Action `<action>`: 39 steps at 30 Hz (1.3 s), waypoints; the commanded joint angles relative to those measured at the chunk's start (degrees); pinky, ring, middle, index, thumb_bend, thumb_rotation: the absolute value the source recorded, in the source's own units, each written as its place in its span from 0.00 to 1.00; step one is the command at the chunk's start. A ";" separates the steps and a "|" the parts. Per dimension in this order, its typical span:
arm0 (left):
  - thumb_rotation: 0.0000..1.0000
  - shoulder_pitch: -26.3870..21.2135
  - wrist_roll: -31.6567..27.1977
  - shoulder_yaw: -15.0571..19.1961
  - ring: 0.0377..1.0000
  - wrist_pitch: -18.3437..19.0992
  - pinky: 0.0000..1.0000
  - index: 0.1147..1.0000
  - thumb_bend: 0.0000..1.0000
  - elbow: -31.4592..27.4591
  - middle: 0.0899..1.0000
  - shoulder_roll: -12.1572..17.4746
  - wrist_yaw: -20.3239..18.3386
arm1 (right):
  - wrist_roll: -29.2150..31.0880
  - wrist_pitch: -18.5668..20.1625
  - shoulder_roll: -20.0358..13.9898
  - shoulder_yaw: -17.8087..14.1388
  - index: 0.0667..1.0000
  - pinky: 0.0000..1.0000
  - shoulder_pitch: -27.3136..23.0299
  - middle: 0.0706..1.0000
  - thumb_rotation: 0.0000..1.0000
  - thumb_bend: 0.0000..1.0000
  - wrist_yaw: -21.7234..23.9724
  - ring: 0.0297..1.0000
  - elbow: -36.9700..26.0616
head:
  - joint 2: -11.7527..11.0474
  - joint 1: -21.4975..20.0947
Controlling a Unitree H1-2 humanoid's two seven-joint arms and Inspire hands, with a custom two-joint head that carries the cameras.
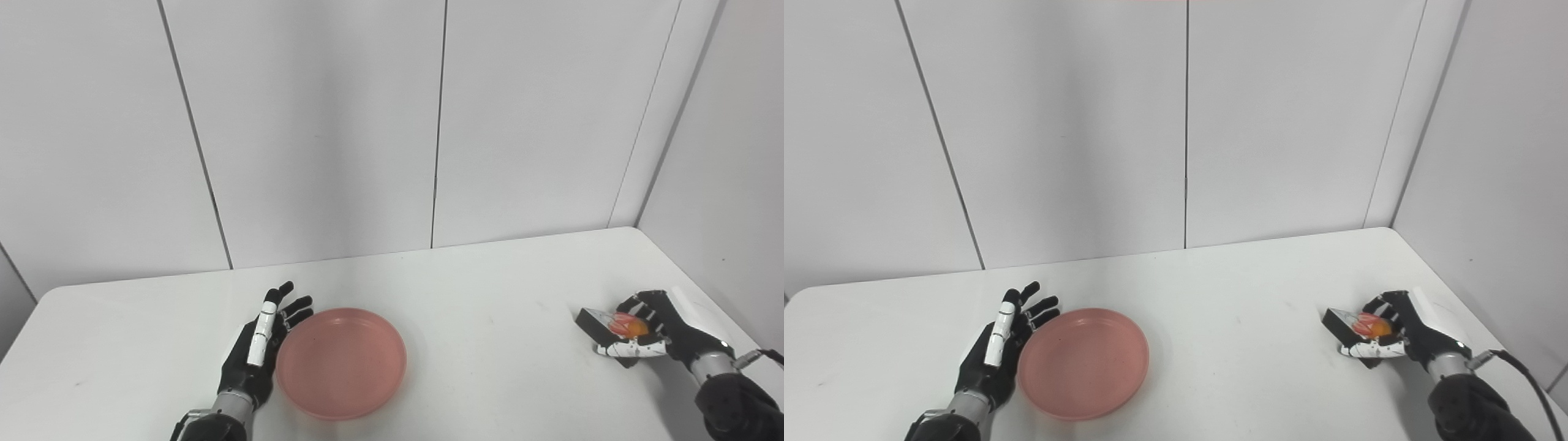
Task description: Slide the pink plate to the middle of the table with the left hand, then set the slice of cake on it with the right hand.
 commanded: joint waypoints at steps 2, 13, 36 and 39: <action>0.94 -0.89 -0.11 0.26 0.82 0.26 0.81 0.91 0.71 -1.20 0.80 0.03 -0.04 | -0.87 -0.05 -1.33 0.44 0.44 0.24 0.23 0.35 0.14 0.53 0.07 0.30 -0.22 | -0.02 0.01; 0.95 -0.43 0.50 -0.22 0.79 0.18 0.76 0.90 0.69 -2.14 0.80 -0.11 0.09 | -1.44 1.14 -1.78 0.31 0.48 0.23 0.84 0.36 0.00 0.53 1.28 0.28 -3.26 | 0.23 0.32; 0.96 0.34 1.10 -1.04 0.77 -0.88 0.74 0.91 0.65 -2.77 0.79 -2.14 0.55 | -1.93 3.69 -2.29 -3.16 0.48 0.24 -4.90 0.38 0.00 0.52 6.70 0.29 -25.77 | -0.07 3.29; 0.97 0.63 1.77 -1.50 0.77 -0.86 0.75 0.92 0.64 -3.35 0.79 -2.61 0.88 | -1.43 2.96 -0.43 -2.33 0.49 0.24 -6.57 0.37 0.00 0.52 6.98 0.29 -28.15 | 0.02 5.22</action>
